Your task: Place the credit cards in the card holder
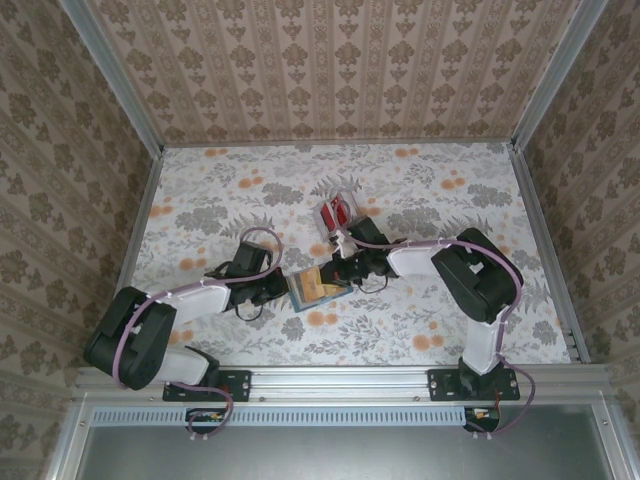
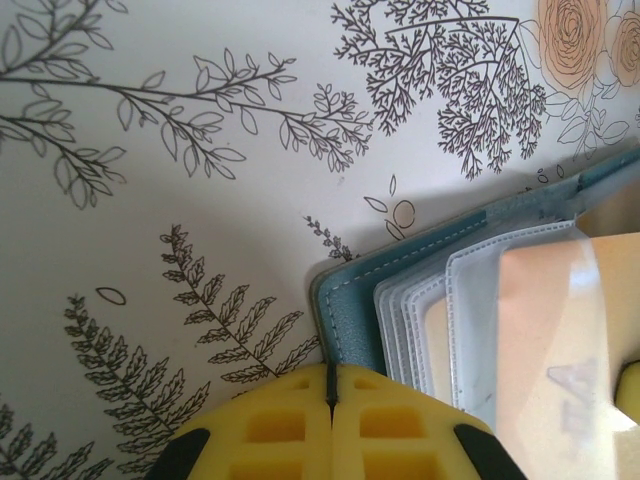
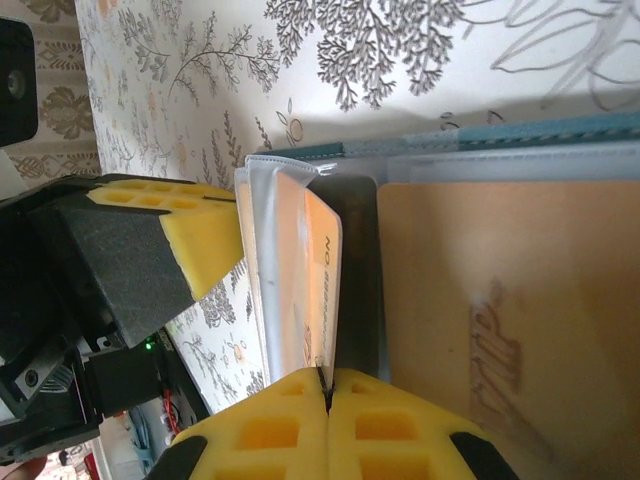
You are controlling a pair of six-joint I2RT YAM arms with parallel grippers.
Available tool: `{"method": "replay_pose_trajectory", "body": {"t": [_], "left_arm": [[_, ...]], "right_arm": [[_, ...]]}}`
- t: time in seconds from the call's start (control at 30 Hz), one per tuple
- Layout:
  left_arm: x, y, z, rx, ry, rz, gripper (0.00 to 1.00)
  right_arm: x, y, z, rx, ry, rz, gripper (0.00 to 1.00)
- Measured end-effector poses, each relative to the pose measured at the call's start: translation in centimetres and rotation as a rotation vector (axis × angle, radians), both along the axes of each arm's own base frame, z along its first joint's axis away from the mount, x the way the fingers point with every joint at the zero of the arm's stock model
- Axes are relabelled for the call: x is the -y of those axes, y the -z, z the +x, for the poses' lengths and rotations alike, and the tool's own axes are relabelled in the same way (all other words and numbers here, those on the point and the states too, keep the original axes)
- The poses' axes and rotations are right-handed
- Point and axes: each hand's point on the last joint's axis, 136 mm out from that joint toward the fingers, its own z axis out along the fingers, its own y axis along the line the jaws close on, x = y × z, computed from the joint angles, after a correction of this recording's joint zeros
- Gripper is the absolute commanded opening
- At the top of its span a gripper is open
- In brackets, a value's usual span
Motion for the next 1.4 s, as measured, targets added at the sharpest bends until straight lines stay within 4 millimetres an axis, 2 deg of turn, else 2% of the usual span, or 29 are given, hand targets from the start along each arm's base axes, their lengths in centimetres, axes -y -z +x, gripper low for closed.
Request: {"method": "replay_pose_trajectory", "body": {"t": [0.43,0.6,0.67,0.73,0.8,0.9,1.23,1.4], "left_arm": [[0.0,0.0,0.0,0.000,0.000,0.000,0.03],[0.0,0.0,0.0,0.000,0.000,0.000,0.03],[0.0,0.0,0.0,0.000,0.000,0.000,0.03],[0.0,0.0,0.0,0.000,-0.001,0.000,0.03],[0.0,0.0,0.0,0.000,0.000,0.000,0.03],[0.0,0.0,0.0,0.000,0.000,0.000,0.03],[-0.4,-0.1,-0.2,-0.001,-0.006,0.015,0.03],[-1.1,-0.8,-0.7,-0.012,-0.004,0.049,0.04]], "right_arm": [[-2.0,0.2,-0.8,0.005,-0.051,-0.020,0.03],[-2.0,0.1,-0.8,0.013,-0.072,-0.043,0.03],[-2.0,0.0,-0.9,0.020,-0.086,-0.055,0.08],[-2.0,-0.1,-0.8,0.029,-0.095,-0.074,0.21],[-1.7,0.2,-0.9,0.039,-0.097,-0.110,0.27],[-0.6,0.7,-1.3,0.054,-0.104,-0.181,0.30],[3.4,-3.4,0.1,0.205,-0.053,-0.329,0.35],[4.8,-2.7,0.4,0.200,-0.029,-0.370,0.36]]}}
